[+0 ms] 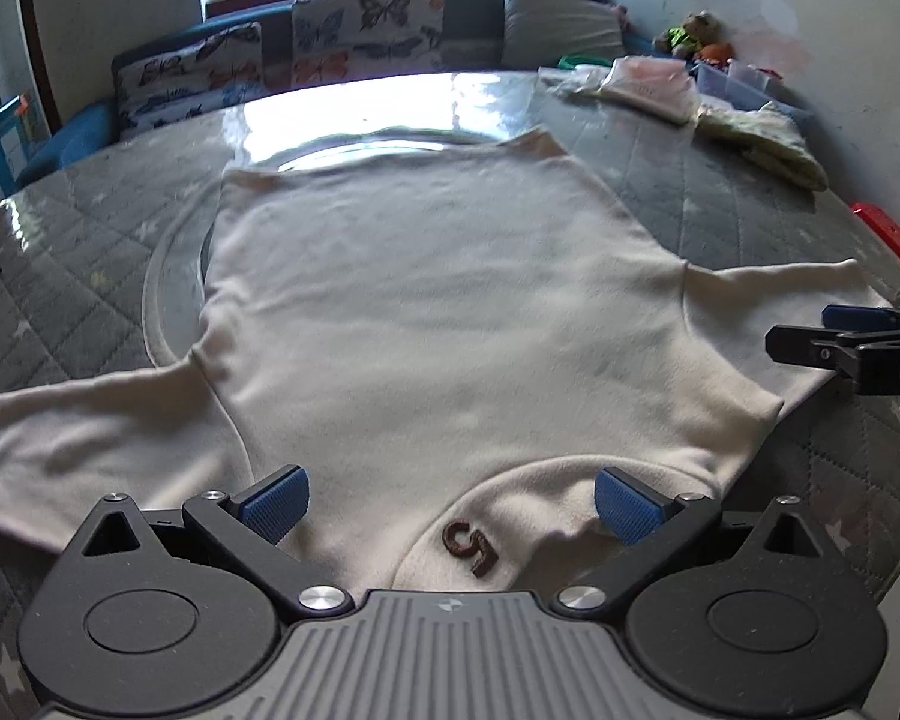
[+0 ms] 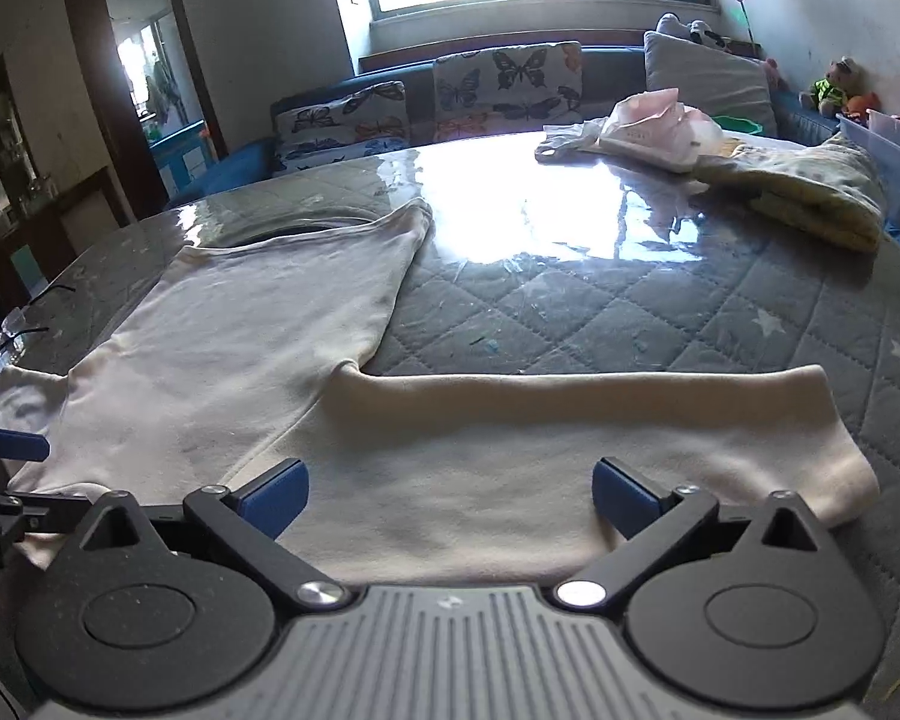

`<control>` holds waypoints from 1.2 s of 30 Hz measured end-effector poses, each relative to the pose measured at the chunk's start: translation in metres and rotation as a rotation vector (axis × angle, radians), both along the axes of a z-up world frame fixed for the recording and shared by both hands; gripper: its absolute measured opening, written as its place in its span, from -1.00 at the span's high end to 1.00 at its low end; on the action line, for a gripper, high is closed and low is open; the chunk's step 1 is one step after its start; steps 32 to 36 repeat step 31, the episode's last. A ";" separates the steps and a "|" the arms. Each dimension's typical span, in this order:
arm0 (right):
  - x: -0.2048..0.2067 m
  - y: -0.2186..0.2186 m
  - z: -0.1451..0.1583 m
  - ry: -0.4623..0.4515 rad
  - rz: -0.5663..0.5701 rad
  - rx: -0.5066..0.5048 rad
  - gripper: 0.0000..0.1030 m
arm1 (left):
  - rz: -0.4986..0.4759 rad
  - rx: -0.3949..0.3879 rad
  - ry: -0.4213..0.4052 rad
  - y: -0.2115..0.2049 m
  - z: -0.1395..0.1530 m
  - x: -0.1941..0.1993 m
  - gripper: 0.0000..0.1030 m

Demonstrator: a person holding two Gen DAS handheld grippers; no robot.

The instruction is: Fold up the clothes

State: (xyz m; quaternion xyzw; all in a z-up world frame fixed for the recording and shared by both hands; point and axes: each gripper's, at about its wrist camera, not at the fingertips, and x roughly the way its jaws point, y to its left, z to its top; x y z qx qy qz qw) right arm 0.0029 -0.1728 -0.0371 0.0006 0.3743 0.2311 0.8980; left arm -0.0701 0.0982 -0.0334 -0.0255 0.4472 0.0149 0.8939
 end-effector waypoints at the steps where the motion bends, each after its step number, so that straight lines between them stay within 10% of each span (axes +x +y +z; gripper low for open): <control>1: -0.001 0.001 0.000 -0.002 -0.002 -0.005 -1.00 | 0.007 -0.006 0.008 -0.001 -0.002 -0.001 -1.00; 36: -0.015 0.022 -0.009 -0.075 -0.009 -0.150 -1.00 | 0.058 -0.014 0.023 -0.004 -0.004 0.000 -1.00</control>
